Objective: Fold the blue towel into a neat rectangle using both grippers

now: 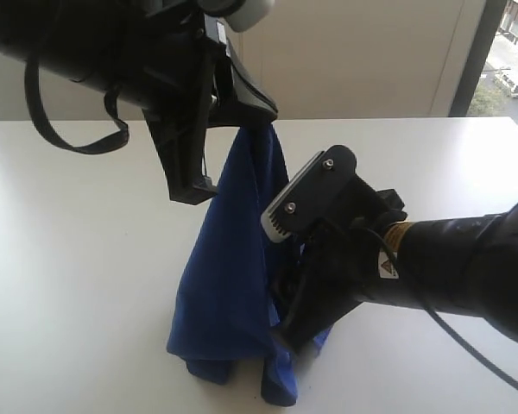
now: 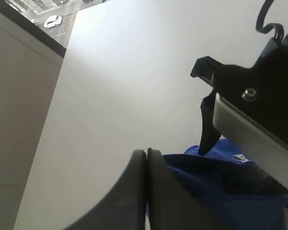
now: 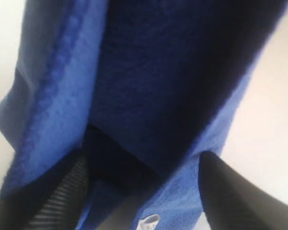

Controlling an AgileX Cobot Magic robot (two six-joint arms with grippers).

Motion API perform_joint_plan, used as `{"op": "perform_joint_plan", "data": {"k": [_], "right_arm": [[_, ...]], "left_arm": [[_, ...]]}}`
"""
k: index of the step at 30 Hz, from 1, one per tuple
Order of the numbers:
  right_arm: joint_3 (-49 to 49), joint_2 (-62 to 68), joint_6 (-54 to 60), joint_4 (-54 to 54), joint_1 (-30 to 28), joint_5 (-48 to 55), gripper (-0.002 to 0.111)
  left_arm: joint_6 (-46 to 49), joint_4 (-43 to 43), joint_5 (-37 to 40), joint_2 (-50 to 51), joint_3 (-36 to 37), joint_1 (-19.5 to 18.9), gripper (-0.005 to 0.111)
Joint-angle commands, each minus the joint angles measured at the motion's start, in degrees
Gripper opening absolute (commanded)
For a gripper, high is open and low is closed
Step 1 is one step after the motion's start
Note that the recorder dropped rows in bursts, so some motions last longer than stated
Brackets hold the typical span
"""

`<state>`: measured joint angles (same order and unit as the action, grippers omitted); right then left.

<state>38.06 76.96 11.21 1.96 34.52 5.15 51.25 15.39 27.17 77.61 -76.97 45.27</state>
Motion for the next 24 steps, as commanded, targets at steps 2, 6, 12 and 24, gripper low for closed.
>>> {"op": "perform_joint_plan", "data": {"k": [2,6,12,24], "right_arm": [[0.1,3.8,0.7,0.6,0.1,-2.9,0.062],[0.1,5.7,2.1,0.6,-2.7,-3.8,0.062],[0.1,8.7,2.1,0.6,-7.2,-2.3,0.058],[0.1,13.6,3.2,1.5,-8.3,1.2,0.045]], "left_arm": [[-0.2,1.0,0.4,-0.4,0.3,0.0,0.000],[-0.3,1.0,2.0,-0.7,0.3,0.0,0.000],[-0.4,1.3,1.6,-1.2,0.3,0.0,0.000],[-0.4,1.3,0.9,-1.2,0.3,0.0,0.000]]}}
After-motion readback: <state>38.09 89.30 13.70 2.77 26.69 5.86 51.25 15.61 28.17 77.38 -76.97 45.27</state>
